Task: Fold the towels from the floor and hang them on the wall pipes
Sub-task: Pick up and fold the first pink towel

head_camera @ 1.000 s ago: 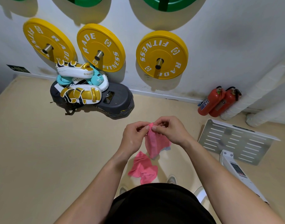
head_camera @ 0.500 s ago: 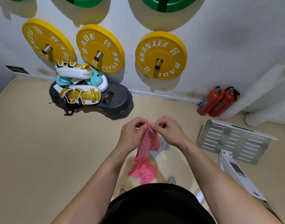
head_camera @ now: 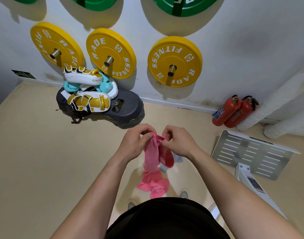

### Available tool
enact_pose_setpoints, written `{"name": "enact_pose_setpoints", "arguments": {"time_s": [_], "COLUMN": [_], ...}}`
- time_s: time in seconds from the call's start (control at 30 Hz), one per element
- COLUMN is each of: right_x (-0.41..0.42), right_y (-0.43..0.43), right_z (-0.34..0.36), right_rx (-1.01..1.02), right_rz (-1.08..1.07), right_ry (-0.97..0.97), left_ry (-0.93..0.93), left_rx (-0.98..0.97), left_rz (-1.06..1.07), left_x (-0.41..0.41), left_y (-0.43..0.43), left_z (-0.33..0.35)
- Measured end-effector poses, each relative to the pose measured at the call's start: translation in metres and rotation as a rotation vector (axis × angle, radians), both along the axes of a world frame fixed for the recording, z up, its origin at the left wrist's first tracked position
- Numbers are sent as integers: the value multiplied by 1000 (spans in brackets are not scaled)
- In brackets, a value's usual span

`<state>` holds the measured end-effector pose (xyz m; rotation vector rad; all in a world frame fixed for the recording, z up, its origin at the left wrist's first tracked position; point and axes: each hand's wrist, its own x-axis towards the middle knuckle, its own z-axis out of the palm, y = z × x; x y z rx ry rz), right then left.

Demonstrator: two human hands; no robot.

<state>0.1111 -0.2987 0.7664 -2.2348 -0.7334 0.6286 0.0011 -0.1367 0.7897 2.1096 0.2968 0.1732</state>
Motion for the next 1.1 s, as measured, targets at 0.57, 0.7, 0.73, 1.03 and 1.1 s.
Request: {"name": "enact_pose_setpoints", "arguments": {"time_s": [0.57, 0.7, 0.73, 1.03, 1.1], "right_x": [29, 32, 33, 29, 24], "right_y": [-20, -33, -36, -51, -47], "right_z": [-16, -18, -18, 0, 9], "right_rx": [-355, -389, -406, -62, 1], "right_rz": [180, 152, 126, 118, 188], "right_ry": [0, -75, -90, 154, 161], "left_ry": [-38, -1, 4, 153, 205], "left_rx": [4, 74, 90, 205, 196], "left_rz": [249, 373, 413, 583, 631], "left_x": [-8, -6, -5, -4, -1], "left_y": [30, 47, 52, 87, 90], "left_z": [-6, -14, -16, -36, -41]}}
